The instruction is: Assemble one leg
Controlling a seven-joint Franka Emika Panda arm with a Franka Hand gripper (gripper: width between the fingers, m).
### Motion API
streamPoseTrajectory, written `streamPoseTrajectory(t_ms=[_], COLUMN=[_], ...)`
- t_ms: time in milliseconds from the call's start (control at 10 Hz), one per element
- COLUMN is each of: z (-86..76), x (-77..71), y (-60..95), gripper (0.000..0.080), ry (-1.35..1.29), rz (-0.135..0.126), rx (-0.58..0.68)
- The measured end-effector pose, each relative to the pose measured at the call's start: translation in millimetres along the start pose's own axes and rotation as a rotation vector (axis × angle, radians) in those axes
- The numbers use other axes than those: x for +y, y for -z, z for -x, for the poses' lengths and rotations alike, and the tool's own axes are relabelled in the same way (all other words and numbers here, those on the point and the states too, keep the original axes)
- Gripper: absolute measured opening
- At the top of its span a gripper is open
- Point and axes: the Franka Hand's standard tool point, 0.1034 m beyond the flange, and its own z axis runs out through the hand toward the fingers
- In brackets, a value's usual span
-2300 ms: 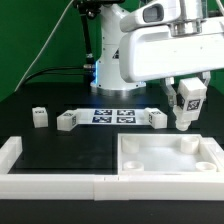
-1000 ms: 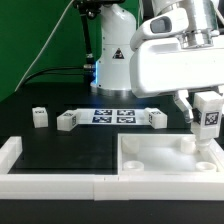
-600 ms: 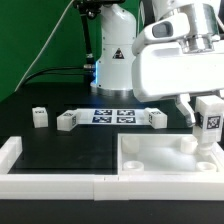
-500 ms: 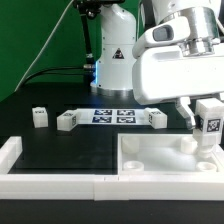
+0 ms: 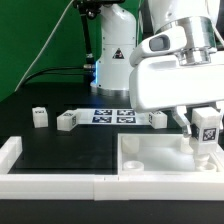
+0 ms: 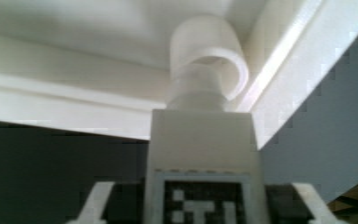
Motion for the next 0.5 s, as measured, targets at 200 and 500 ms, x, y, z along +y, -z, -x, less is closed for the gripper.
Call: streamPoseTrajectory(t_ms=[200,500], z=[-3.2,-3.5], x=[-2.8,-2.4], y=[-1.9,-2.1], gripper=[0.0288,0.0288], ry=[0.003,0.002], rz=[-0.003,-0.001], rx=[0.005,0.009])
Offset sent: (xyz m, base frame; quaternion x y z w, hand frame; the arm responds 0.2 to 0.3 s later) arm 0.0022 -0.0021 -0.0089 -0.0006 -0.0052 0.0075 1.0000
